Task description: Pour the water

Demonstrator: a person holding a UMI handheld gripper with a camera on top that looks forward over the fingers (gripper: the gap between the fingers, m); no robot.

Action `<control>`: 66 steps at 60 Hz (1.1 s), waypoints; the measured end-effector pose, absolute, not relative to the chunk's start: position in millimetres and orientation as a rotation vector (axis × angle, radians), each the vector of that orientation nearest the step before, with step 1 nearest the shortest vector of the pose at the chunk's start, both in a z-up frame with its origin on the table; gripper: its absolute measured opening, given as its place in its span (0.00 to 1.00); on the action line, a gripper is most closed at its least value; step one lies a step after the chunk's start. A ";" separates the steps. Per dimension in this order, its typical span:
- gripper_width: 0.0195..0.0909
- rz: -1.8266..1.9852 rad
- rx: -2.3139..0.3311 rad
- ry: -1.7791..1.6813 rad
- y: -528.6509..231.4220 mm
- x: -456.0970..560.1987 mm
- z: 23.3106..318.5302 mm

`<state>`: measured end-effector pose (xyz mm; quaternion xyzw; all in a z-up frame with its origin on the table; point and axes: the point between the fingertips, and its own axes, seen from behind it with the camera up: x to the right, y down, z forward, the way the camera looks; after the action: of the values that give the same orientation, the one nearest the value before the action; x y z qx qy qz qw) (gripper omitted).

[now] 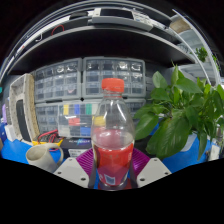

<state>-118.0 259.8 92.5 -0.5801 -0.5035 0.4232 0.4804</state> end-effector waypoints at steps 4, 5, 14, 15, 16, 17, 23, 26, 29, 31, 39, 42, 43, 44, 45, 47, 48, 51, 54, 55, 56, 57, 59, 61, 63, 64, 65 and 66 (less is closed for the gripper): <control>0.45 1.031 -1.431 -1.235 261.3 -120.7 91.6; 0.48 1.029 -1.439 -1.242 260.7 -120.5 90.1; 0.78 0.972 -1.508 -1.332 256.2 -107.1 69.4; 0.78 0.970 -1.512 -1.334 255.0 -104.6 68.6; 0.78 0.970 -1.515 -1.335 253.8 -101.7 68.3; 0.78 0.973 -1.518 -1.335 252.6 -98.9 68.0; 0.77 0.956 -1.559 -1.336 246.9 -73.1 61.9; 0.77 0.934 -1.587 -1.358 241.9 -55.6 55.8; 0.77 0.913 -1.610 -1.386 234.8 -38.0 51.1; 0.77 0.900 -1.618 -1.405 229.3 -27.2 51.1; 0.77 0.891 -1.618 -1.429 204.8 3.3 79.3; 0.78 0.920 -1.611 -1.417 196.3 6.3 99.4; 0.78 0.931 -1.607 -1.414 192.8 8.1 106.3; 0.78 0.942 -1.601 -1.410 189.5 9.1 113.5; 0.78 0.952 -1.596 -1.405 186.1 10.2 120.9; 0.78 0.973 -1.583 -1.398 179.8 10.8 136.0; 0.78 0.980 -1.575 -1.397 176.8 11.3 142.8; 0.78 0.996 -1.550 -1.403 168.1 12.7 161.1; 0.78 1.001 -1.521 -1.411 161.6 14.2 175.1; 0.78 1.002 -1.514 -1.414 159.7 15.2 179.1; 0.78 1.002 -1.508 -1.415 158.0 16.1 182.7; 0.78 1.000 -1.502 -1.416 156.7 16.9 186.1; 0.79 0.996 -1.493 -1.416 154.9 18.5 191.8; 0.79 0.991 -1.489 -1.419 155.0 19.8 195.7; 0.79 0.988 -1.489 -1.422 153.5 22.4 198.3; 0.79 0.988 -1.490 -1.423 153.0 23.5 199.1; 0.79 0.986 -1.491 -1.423 152.8 24.4 199.6; 0.79 0.984 -1.493 -1.422 152.8 25.3 199.8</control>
<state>25.3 152.8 199.8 -0.5944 -0.5663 0.3918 0.4154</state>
